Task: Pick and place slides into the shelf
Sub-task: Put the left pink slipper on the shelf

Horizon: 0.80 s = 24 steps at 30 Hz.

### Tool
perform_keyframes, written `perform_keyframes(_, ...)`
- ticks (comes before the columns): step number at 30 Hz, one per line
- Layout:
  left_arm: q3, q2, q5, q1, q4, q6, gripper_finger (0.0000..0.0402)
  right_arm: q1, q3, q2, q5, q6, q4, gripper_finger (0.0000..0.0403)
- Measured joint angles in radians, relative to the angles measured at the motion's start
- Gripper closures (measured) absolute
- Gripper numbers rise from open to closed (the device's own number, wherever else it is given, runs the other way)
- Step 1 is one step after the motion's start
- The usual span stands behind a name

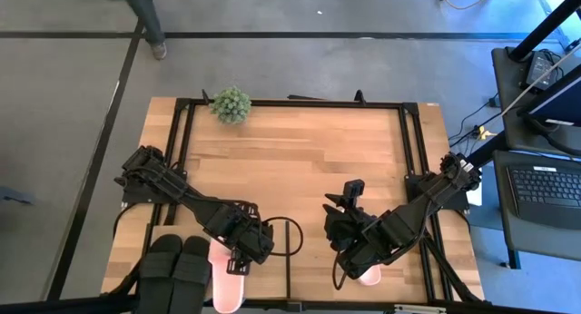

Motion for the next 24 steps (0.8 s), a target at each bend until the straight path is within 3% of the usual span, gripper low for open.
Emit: perform_keyframes(24,-0.003,0.001,-0.003,0.011,0.036,0.014,0.0178,0.0,0.0,0.0,0.0,0.016,-0.001,0.026)
